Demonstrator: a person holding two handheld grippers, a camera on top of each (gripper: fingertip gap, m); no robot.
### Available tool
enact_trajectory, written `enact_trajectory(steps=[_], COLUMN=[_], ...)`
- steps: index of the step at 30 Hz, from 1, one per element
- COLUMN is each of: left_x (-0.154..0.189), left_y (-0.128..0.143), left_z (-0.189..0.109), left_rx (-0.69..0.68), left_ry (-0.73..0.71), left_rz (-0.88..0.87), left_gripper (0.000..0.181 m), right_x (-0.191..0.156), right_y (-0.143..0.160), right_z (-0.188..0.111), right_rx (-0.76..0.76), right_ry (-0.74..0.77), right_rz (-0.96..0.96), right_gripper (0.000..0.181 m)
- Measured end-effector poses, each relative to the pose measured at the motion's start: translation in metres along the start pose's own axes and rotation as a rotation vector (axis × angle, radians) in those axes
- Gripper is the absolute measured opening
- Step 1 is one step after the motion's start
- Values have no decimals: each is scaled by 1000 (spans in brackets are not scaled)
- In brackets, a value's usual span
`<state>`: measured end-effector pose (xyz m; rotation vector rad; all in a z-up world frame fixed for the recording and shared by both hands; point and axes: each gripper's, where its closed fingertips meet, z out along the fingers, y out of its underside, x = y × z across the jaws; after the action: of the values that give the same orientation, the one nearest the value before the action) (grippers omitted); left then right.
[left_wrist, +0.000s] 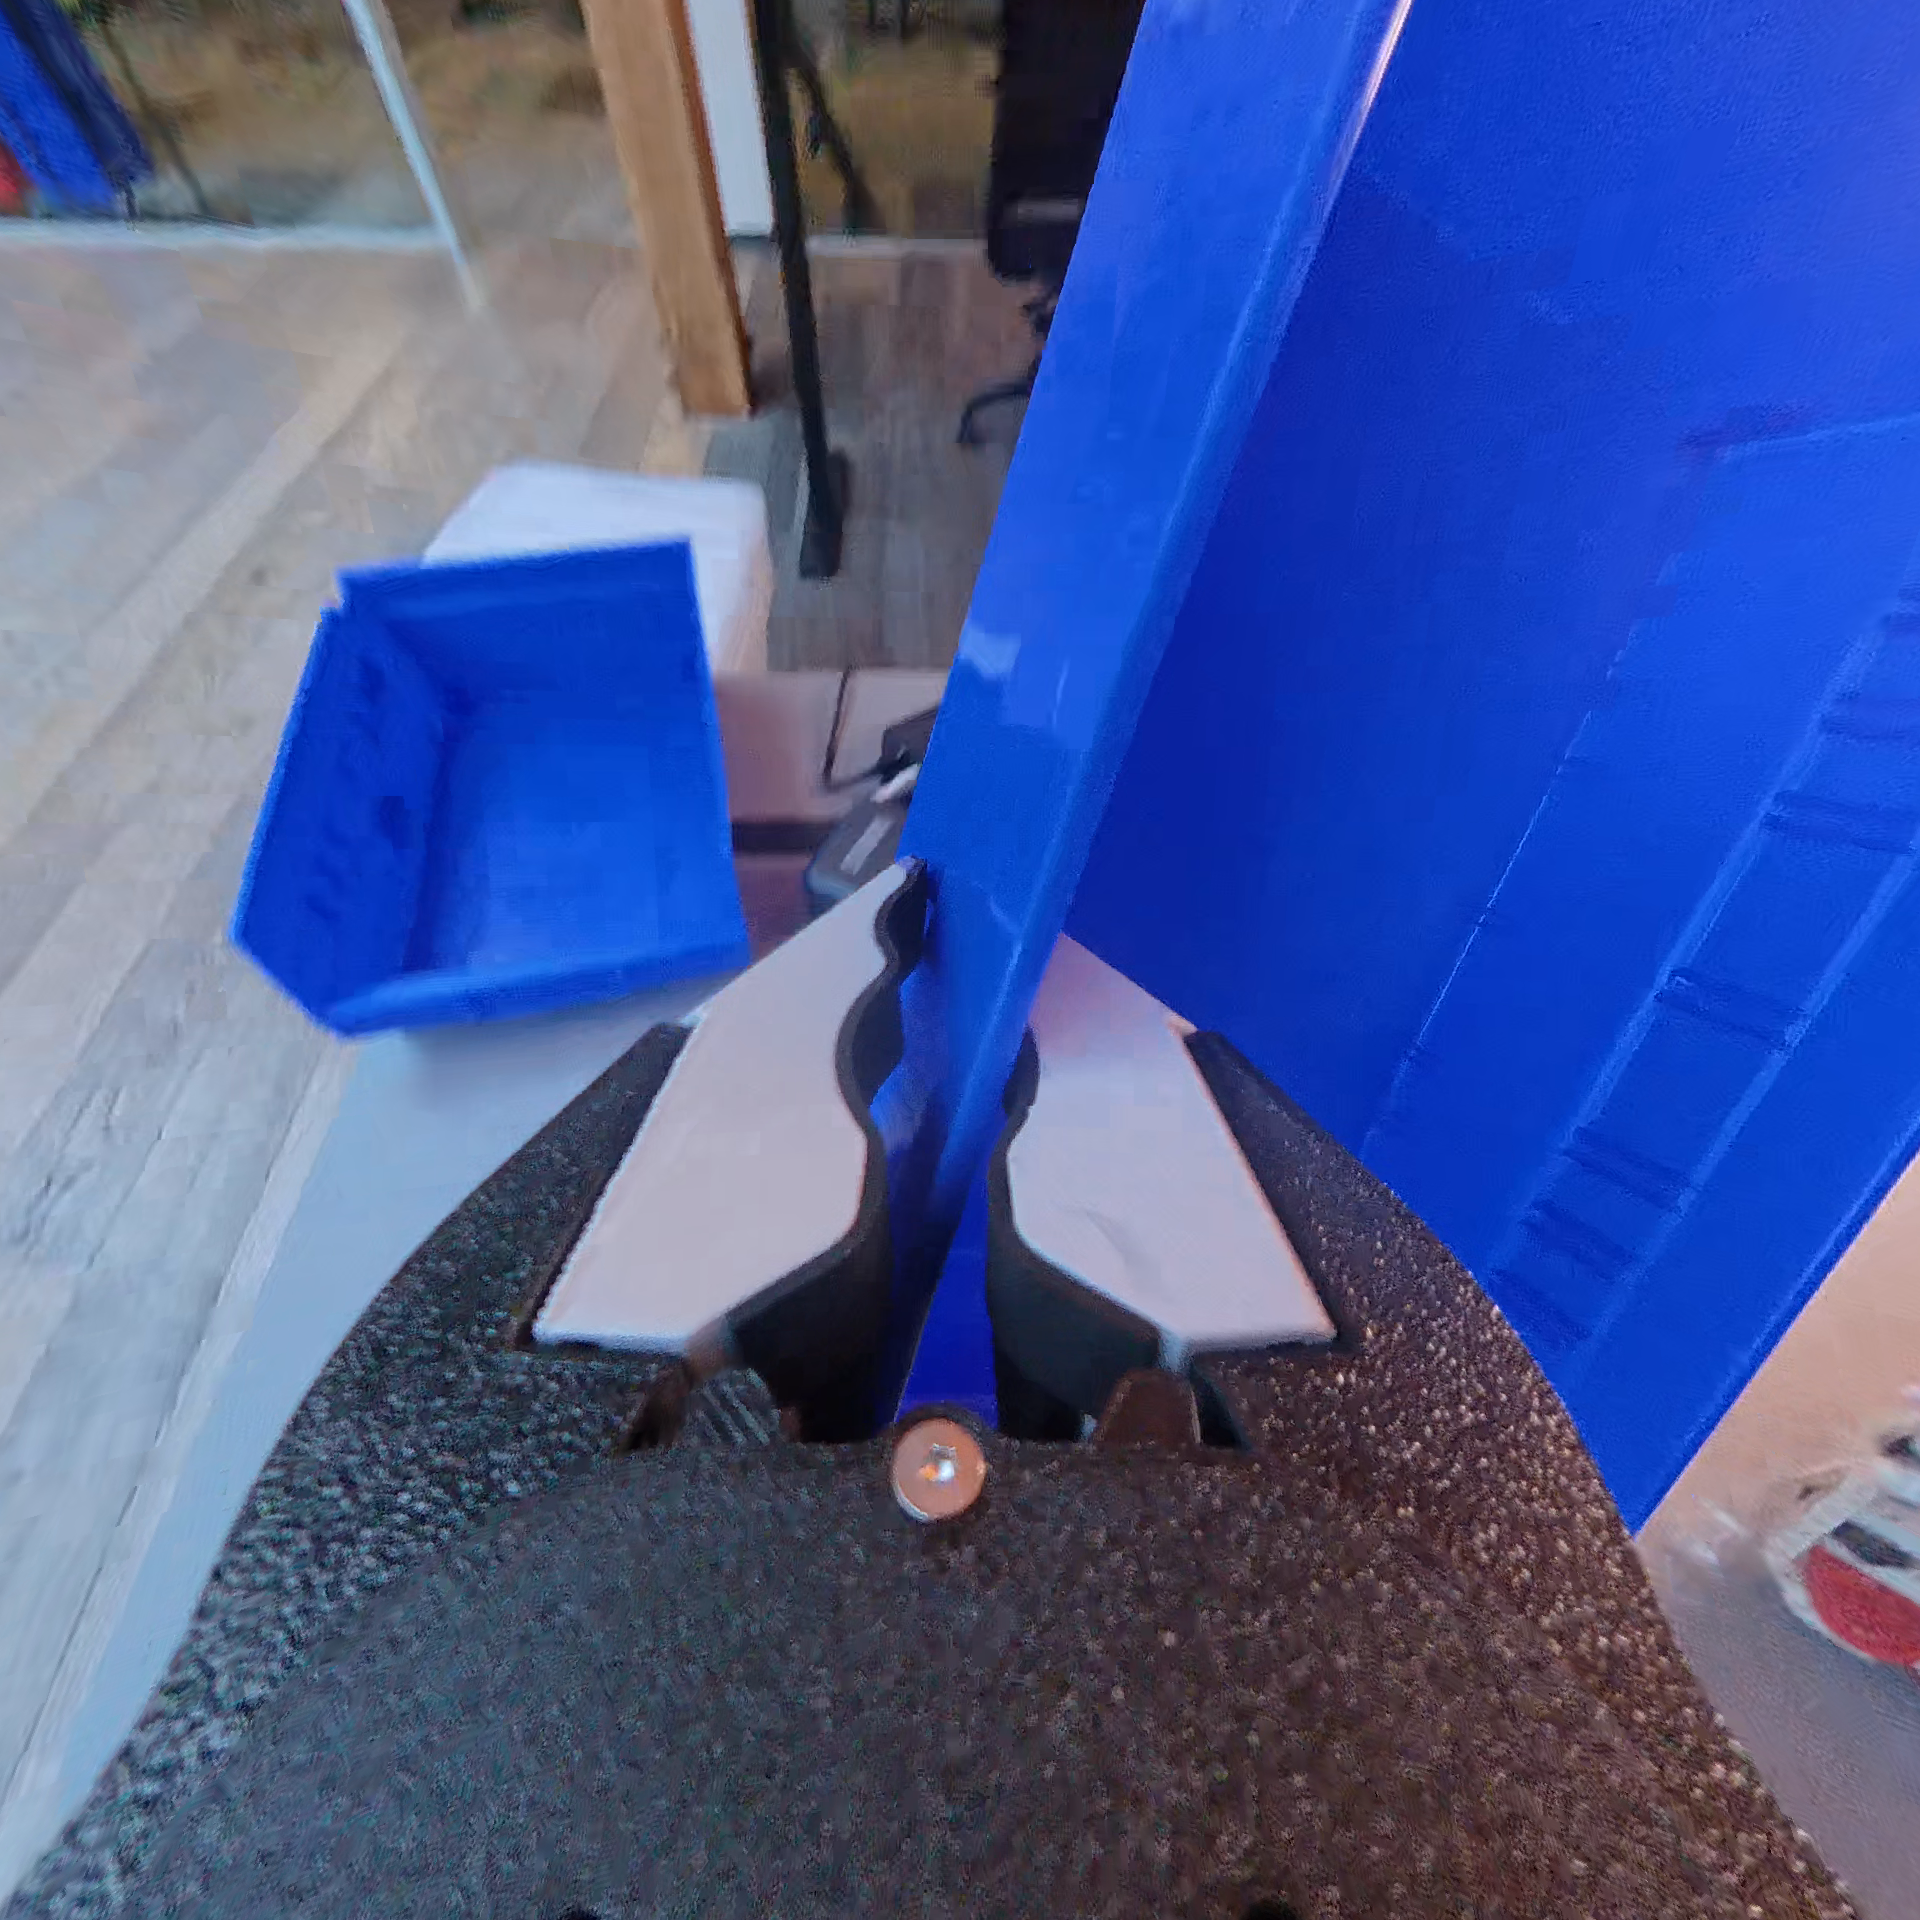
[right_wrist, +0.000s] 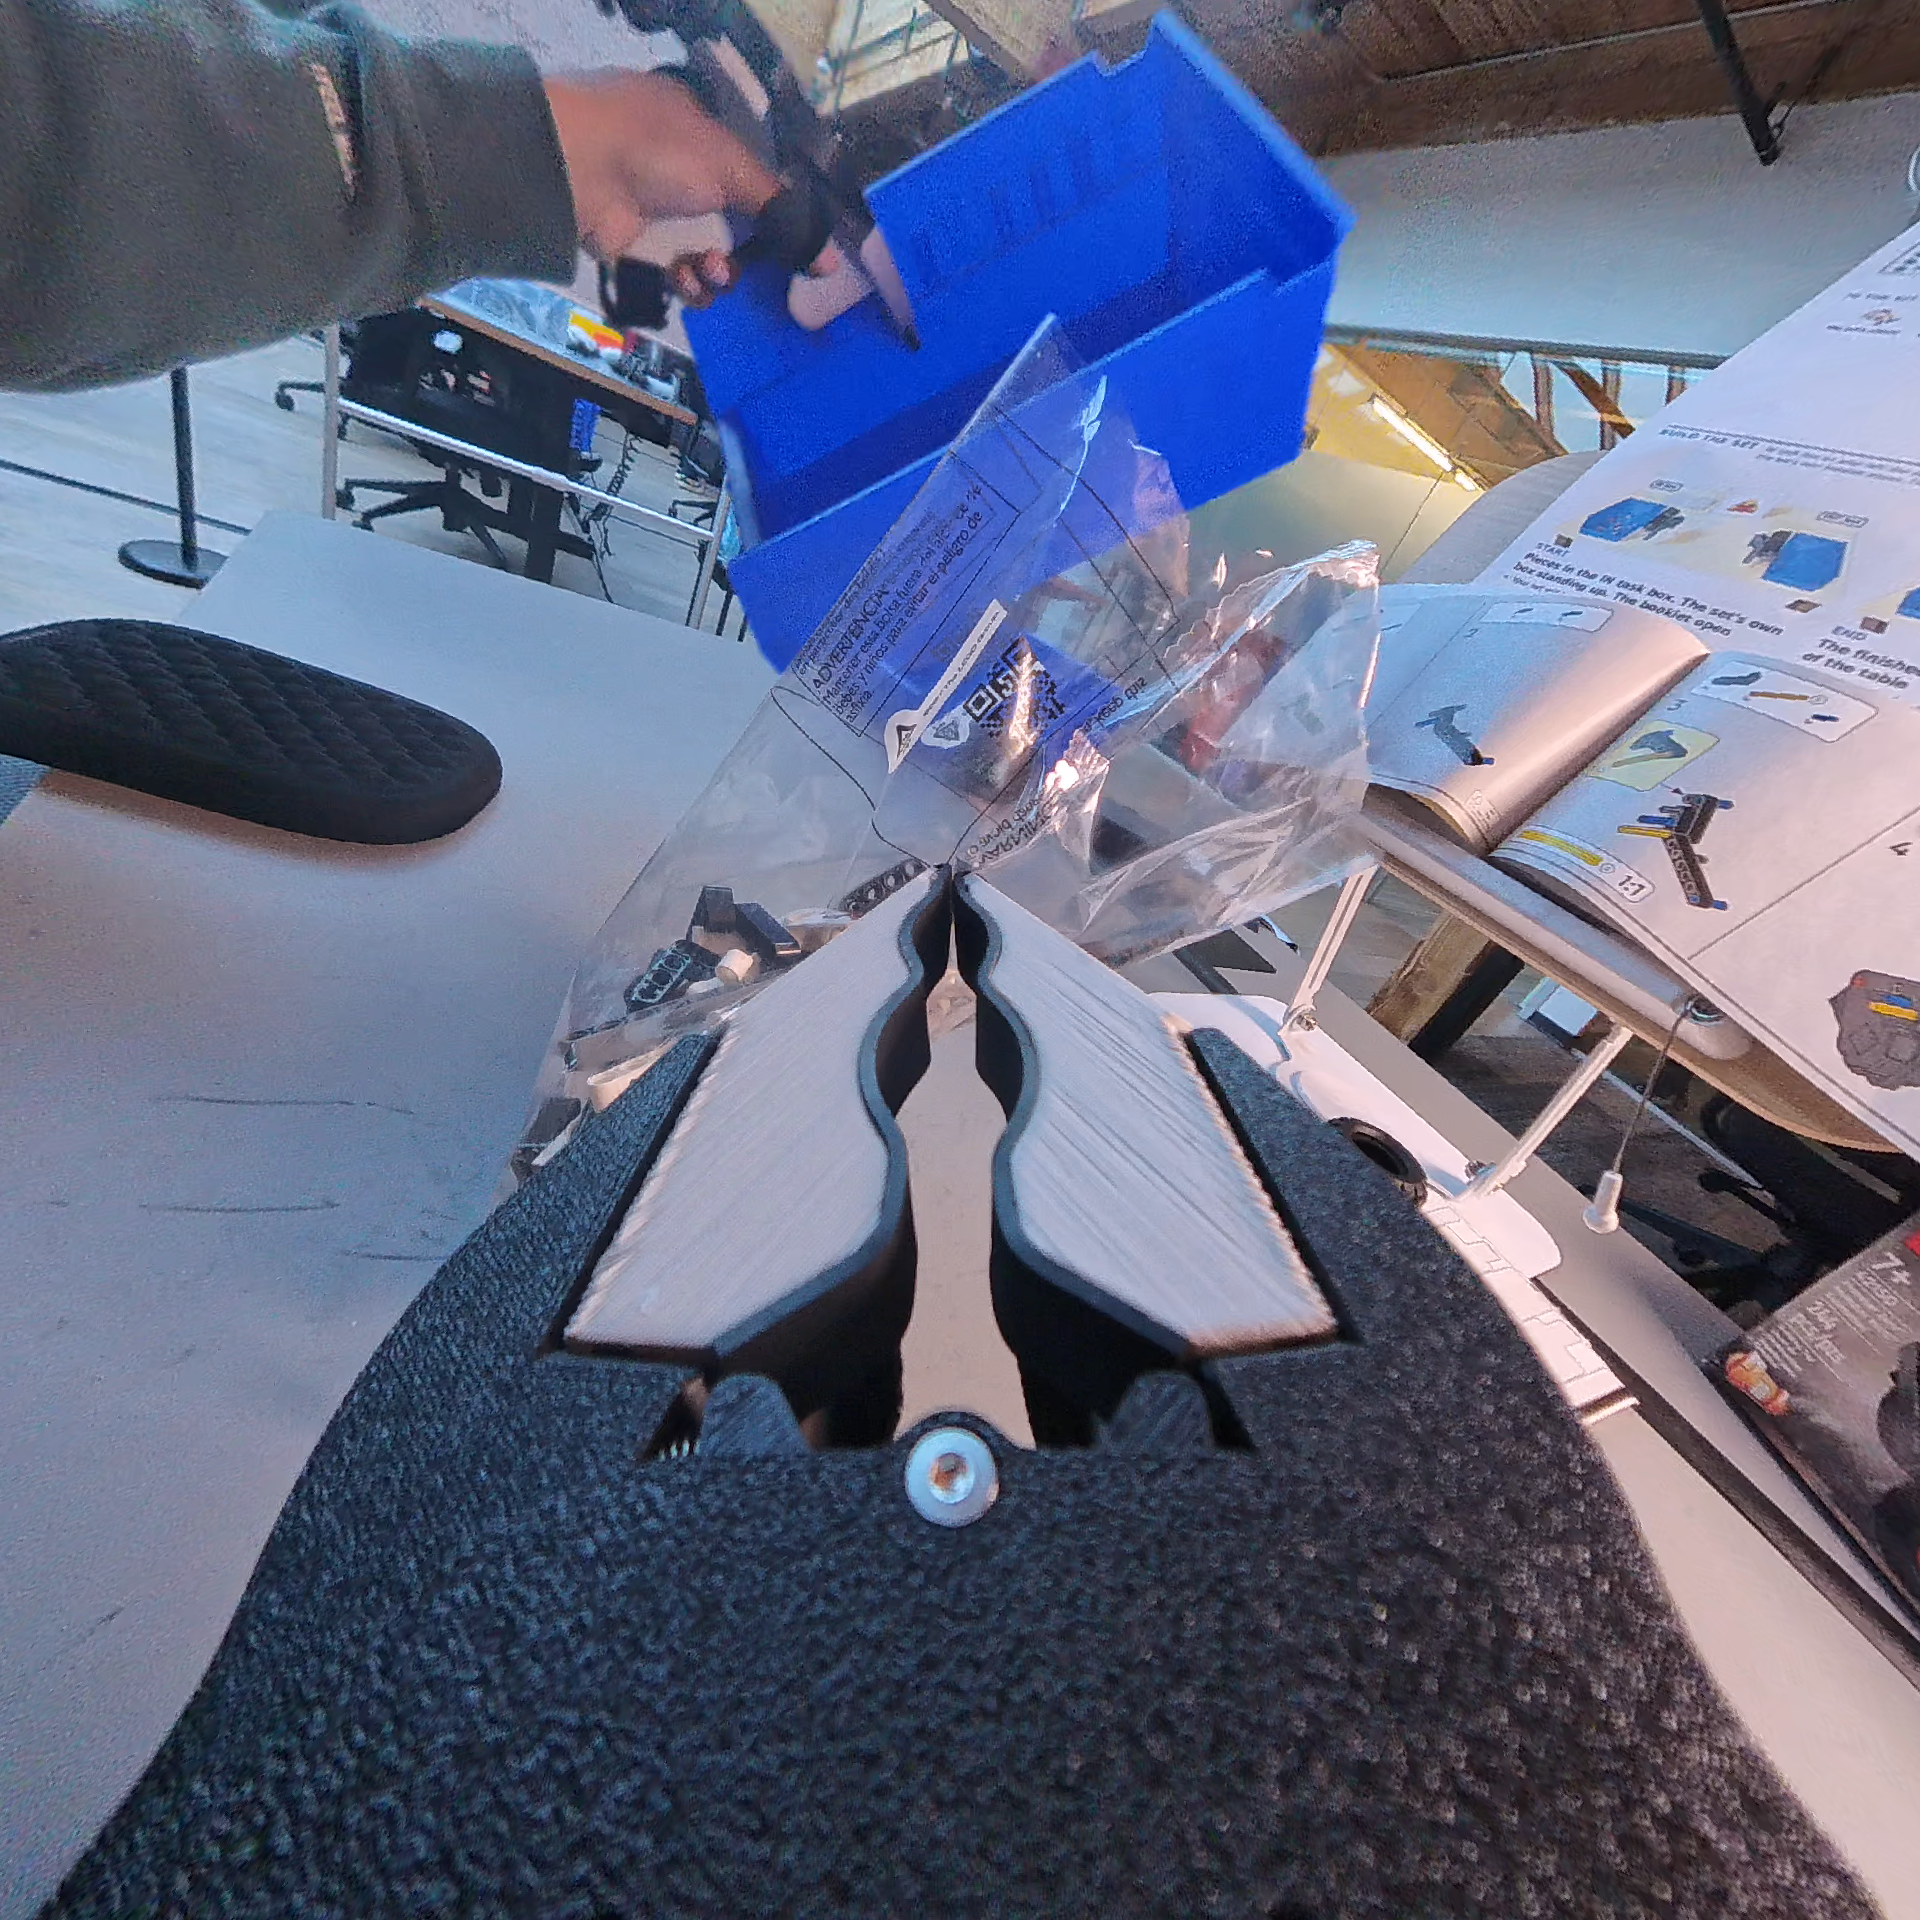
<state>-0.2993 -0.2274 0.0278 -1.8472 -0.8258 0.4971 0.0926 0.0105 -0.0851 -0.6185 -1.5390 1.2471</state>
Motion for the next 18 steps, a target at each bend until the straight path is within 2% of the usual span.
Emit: enact_trajectory(steps=[5,8,13,18], left_x=[-78,-109,-133,-145], left_y=[98,137,163,164], left_z=[11,7,-7,-27], left_rx=[-154,-192,-143,-50], left_ry=[-92,-118,-86,-38], left_rz=[-172,-275,-419,-512], left_gripper=[6,7,9,16], right_x=[1,3,4,3], right_y=[2,4,6,9], right_z=[1,1,5,7], right_rx=[-3,-4,-7,-21], right_ry=[-1,0,-1,2], right_rz=[16,38,58,65], right_gripper=[0,0,0,0])
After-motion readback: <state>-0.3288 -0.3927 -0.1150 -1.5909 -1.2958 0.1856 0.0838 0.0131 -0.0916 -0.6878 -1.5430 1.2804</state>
